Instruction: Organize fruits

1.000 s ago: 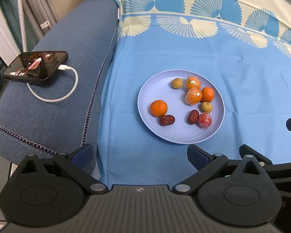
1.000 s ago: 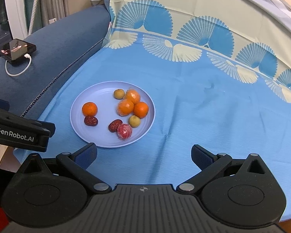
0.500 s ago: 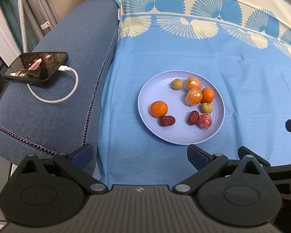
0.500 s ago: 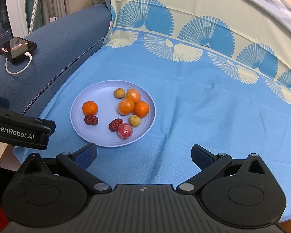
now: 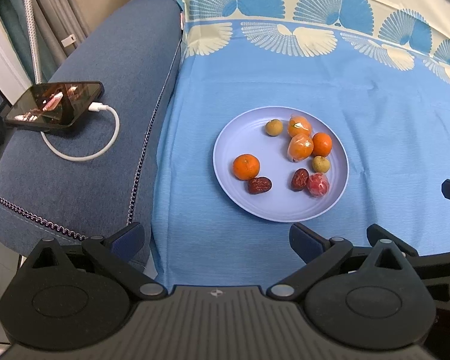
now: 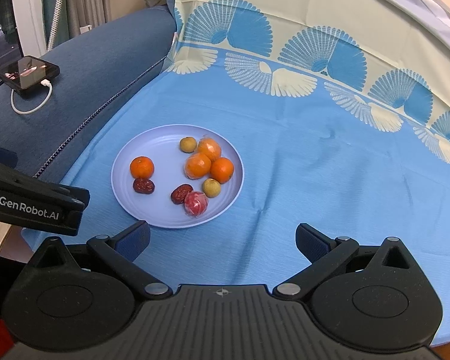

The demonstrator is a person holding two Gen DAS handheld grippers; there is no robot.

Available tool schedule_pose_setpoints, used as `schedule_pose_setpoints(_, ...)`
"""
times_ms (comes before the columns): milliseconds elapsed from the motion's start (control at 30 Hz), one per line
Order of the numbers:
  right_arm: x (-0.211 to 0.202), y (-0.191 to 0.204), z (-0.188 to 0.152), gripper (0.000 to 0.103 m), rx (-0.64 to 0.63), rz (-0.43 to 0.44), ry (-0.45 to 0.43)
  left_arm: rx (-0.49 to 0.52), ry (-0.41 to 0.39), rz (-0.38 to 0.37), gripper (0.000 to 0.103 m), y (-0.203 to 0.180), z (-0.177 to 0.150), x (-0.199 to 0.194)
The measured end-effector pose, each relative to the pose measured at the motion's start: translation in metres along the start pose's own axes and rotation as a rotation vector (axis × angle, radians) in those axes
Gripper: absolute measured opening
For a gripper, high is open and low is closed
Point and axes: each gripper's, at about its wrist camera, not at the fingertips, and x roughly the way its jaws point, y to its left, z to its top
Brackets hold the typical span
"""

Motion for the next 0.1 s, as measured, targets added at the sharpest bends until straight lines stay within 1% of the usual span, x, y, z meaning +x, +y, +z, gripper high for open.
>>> schedule_pose_setpoints(100,0.0012,-0.0006,-0.0011,0.102,-0.002,0.014,0.0,0.019,-0.013,0.016,0.103,-0.005,-0.0004,-0.0029)
